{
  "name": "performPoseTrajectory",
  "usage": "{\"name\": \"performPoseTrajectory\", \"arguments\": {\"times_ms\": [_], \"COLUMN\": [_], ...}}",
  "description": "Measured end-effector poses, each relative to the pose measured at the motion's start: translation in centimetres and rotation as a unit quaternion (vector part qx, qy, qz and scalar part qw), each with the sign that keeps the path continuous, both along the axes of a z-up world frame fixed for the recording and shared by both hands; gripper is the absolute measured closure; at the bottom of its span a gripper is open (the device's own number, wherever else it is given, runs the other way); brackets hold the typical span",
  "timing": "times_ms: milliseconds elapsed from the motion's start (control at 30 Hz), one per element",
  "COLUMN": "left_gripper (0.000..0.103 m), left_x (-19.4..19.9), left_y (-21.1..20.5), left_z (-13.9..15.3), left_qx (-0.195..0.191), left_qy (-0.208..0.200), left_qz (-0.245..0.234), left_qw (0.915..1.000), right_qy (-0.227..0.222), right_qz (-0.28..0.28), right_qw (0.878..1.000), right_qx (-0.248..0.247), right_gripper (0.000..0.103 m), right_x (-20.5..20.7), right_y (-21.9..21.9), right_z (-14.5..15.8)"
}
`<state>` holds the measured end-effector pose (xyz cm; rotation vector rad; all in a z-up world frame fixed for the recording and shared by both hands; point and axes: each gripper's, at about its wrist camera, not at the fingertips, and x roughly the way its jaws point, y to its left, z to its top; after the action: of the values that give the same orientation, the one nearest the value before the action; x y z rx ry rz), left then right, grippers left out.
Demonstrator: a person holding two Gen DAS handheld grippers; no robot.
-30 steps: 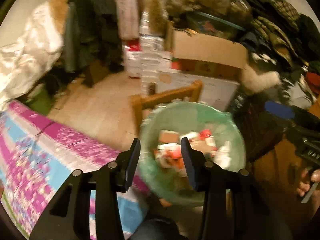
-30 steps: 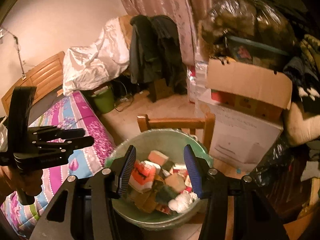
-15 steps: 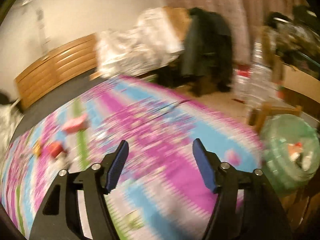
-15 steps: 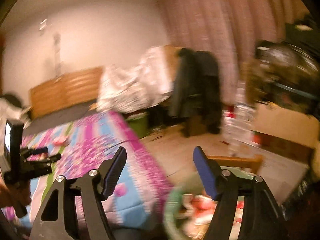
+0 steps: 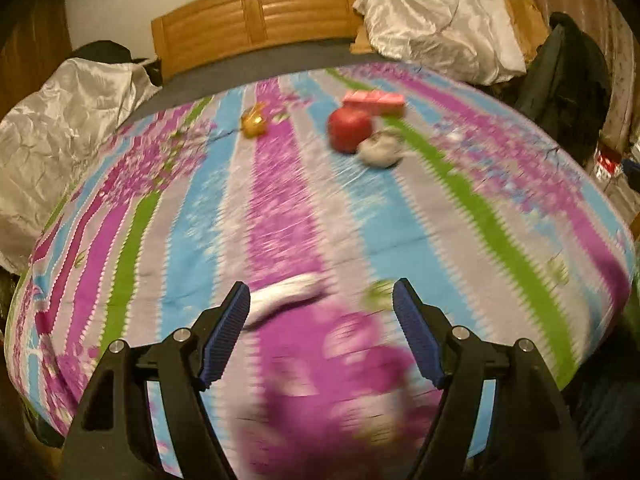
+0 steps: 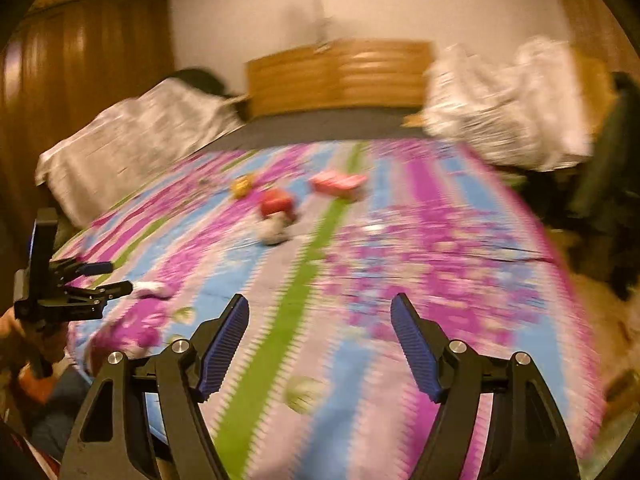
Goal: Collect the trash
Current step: 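Move both tools back over the trash on the bedspread, then grasp the white rope with the left tool while the right tool grasps the beige knitted item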
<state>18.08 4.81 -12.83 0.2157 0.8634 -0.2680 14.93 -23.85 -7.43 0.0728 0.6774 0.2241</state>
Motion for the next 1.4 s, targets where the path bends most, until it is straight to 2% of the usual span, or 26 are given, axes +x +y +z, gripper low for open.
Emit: {"name": "performPoseTrajectory", "arguments": {"times_ms": [133, 267, 367, 500, 533, 600, 667, 700, 767, 800, 833, 1033, 1267, 1400], "left_gripper": [0.032, 0.032, 0.032, 0.033, 0.034, 0.045, 0.051, 0.059, 0.070, 0.079, 0.081, 0.082, 0.082, 0.082], "left_x": [2.4, 4.1, 4.6, 6.1, 6.3, 6.9, 7.1, 6.9, 6.6, 6.6, 6.6, 4.7, 1.7, 0.3], "left_y": [3.6, 3.8, 3.6, 3.6, 3.6, 3.7, 3.5, 3.4, 3.5, 3.6, 3.8, 4.5, 3.3, 1.5], "left_z": [-1.8, -3.4, -4.5, -6.2, -6.5, -7.2, -7.6, -7.6, -7.5, -7.4, -7.3, -5.8, -2.6, -1.1], "left_qx": [0.021, 0.035, 0.047, 0.049, 0.049, 0.046, 0.039, 0.036, 0.028, 0.025, 0.019, -0.033, -0.099, -0.114], "left_qy": [0.028, 0.046, 0.048, 0.059, 0.061, 0.071, 0.077, 0.075, 0.074, 0.073, 0.072, 0.067, 0.060, 0.057], "left_qz": [-0.043, -0.105, -0.151, -0.168, -0.170, -0.172, -0.175, -0.176, -0.171, -0.165, -0.158, -0.102, -0.063, -0.067], "left_qw": [0.9985, 0.9928, 0.9862, 0.9828, 0.9823, 0.9814, 0.9808, 0.9809, 0.9821, 0.9832, 0.9846, 0.9919, 0.9914, 0.9896], "right_qy": [0.021, 0.068, 0.104, 0.147, 0.156, 0.176, 0.176, 0.176, 0.172, 0.169, 0.164, 0.131, 0.122, 0.116], "right_qz": [0.046, 0.085, 0.076, 0.054, 0.045, 0.028, 0.018, 0.016, 0.015, 0.018, 0.022, 0.056, 0.090, 0.085], "right_qw": [0.999, 0.994, 0.992, 0.988, 0.987, 0.984, 0.984, 0.984, 0.984, 0.985, 0.985, 0.989, 0.988, 0.988], "right_qx": [-0.005, -0.001, -0.005, 0.011, 0.013, 0.027, 0.035, 0.035, 0.042, 0.042, 0.039, 0.034, 0.040, 0.054], "right_gripper": [0.026, 0.025, 0.025, 0.025, 0.029, 0.038, 0.042, 0.055, 0.059, 0.060, 0.061, 0.061, 0.061, 0.061], "right_x": [5.9, 14.0, 20.1, 25.9, 26.9, 29.2, 30.5, 30.8, 30.9, 30.6, 29.8, 22.6, 11.3, 5.5], "right_y": [4.8, 8.7, 10.4, 11.9, 12.1, 12.7, 12.9, 13.0, 13.0, 12.9, 12.9, 12.7, 12.0, 10.8], "right_z": [-1.7, -4.8, -7.8, -11.2, -12.0, -13.5, -14.2, -14.5, -14.4, -14.1, -13.7, -10.5, -7.0, -5.3]}}
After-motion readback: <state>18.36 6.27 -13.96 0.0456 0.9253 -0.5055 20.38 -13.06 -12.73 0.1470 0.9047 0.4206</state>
